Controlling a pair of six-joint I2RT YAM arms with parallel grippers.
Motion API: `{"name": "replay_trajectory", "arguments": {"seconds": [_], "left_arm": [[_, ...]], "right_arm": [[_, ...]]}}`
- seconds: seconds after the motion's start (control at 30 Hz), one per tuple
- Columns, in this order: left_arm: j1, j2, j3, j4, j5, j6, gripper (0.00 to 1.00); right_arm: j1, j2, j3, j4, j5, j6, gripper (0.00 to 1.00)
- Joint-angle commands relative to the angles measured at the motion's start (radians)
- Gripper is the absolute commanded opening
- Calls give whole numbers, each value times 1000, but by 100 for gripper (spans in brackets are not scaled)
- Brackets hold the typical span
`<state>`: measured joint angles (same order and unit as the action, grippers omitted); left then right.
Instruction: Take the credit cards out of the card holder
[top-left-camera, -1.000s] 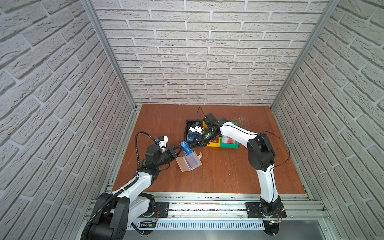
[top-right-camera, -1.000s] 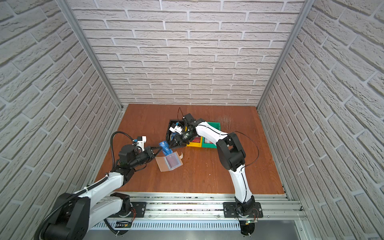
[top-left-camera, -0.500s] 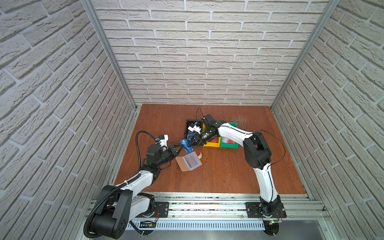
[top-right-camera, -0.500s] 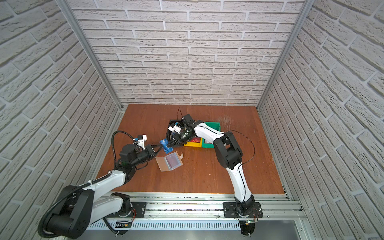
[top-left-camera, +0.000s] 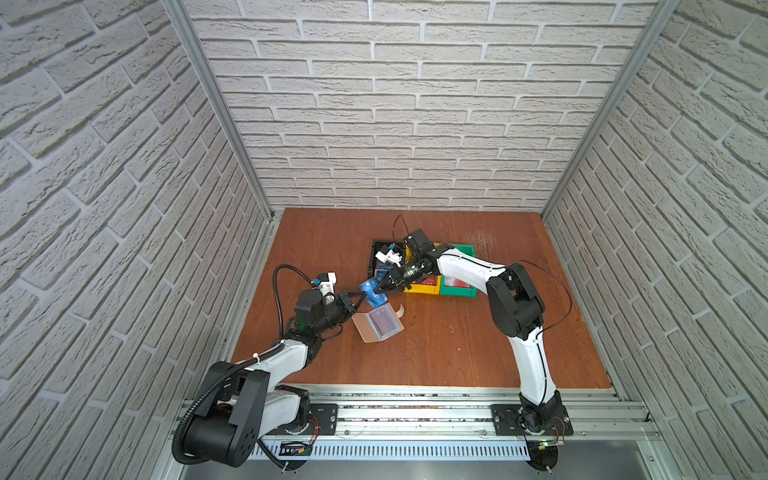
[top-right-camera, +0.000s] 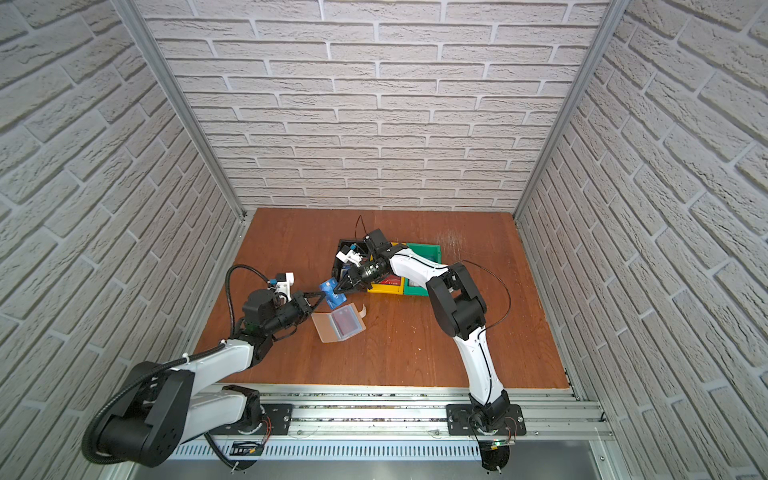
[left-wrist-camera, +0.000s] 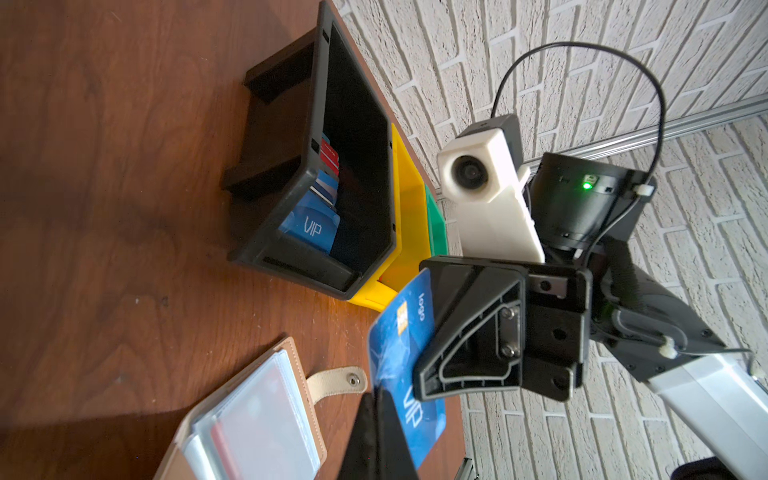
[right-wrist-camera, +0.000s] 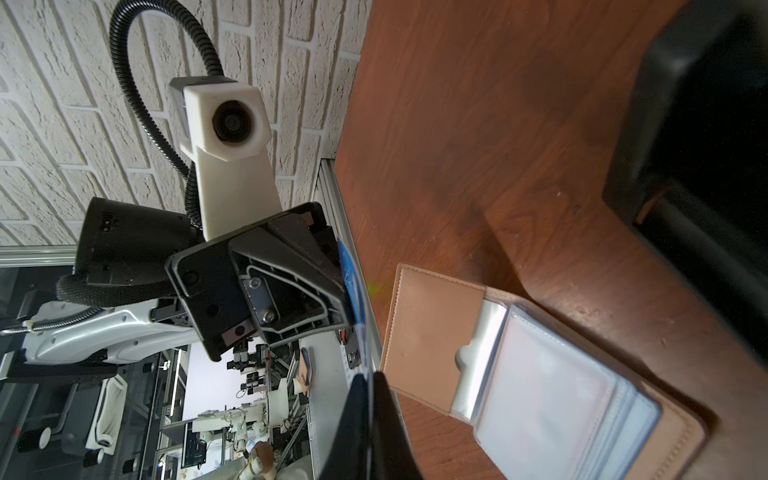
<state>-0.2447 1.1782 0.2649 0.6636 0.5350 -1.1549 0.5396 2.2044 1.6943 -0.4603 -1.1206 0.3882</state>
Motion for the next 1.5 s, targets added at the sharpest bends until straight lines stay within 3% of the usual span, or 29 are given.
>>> {"name": "replay_trajectory", "arguments": {"seconds": [0.0,0.13,0.37,0.57,0.67,0.83,0.97,1.2,1.47], "left_arm": [[-6,-57,-21,-97,-37,58,5],[-5,-147,-5,-237,-76,107,27],[-5,-231,11,-394,-133,145,33],[-6,-161,24,-347,-120,130,32],[-10,-104,47,-335,-115,124,30],[-16,-12,62,-259,-86,99,27],[-31,39,82,-235,-80,92,25],[-59,107,105,-215,-85,91,24],[-62,174,102,-168,-58,72,22]], "right_arm": [[3,-59,33,-26,-34,-31,6],[2,-49,76,-128,-26,-98,5],[-11,-32,237,-401,81,-294,6],[-15,88,678,-816,352,-533,5],[-21,147,861,-903,467,-604,6],[-24,144,887,-893,637,-714,5],[-24,152,884,-894,699,-757,5],[-23,166,823,-821,770,-831,6],[-14,190,790,-718,745,-908,6]]}}
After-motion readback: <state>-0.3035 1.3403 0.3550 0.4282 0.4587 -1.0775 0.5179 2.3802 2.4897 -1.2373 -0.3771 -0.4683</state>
